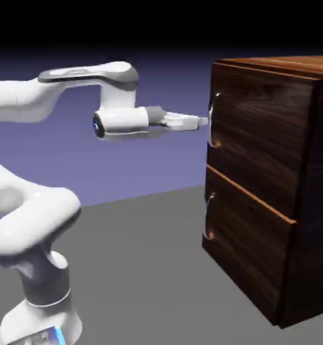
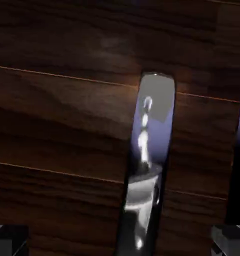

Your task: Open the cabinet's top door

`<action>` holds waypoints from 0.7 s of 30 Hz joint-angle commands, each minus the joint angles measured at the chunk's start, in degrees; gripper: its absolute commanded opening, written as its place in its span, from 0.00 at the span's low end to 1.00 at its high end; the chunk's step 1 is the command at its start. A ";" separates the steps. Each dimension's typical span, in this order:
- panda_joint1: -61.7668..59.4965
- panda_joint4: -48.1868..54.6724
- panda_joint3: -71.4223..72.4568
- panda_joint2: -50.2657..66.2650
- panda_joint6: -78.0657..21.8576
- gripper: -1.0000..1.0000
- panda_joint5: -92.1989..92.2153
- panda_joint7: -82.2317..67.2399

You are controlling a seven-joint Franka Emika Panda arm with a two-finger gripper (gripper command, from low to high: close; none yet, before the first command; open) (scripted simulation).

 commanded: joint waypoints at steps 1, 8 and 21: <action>-0.30 0.13 0.38 -0.19 -0.04 0.50 1.03 0.43; -10.31 6.86 5.35 3.31 -2.72 0.00 2.27 -0.24; 14.62 -4.73 -15.04 12.75 -7.86 0.00 2.49 -19.45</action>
